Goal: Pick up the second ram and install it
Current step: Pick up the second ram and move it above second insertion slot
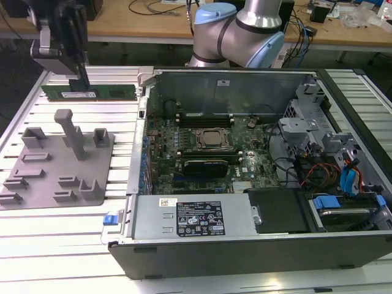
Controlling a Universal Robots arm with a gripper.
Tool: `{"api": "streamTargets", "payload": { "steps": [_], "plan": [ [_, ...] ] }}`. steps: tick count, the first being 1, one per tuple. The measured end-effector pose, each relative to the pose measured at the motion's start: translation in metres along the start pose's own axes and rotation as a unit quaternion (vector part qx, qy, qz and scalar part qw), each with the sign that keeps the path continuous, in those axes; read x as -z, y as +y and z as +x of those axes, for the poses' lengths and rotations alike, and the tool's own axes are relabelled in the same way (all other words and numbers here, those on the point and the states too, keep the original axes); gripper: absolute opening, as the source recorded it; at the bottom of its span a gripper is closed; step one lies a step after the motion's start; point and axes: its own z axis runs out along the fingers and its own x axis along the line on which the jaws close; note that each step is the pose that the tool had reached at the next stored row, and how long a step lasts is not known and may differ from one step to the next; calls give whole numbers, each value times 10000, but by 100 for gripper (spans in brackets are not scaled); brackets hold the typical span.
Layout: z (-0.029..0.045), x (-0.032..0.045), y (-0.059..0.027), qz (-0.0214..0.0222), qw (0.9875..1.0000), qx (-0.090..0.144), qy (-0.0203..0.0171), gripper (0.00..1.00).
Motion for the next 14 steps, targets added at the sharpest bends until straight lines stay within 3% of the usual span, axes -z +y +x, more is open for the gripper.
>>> {"api": "streamTargets", "payload": {
  "steps": [2, 6, 10, 14],
  "plan": [
    [1, 4, -115, 0, 10000, -1, 0, 9],
    [3, 8, -240, 0, 10000, 0, 0, 9],
    [4, 17, -484, 0, 10000, 0, -1, 9],
    [6, 22, -634, 0, 10000, 0, 0, 9]
  ]
}}
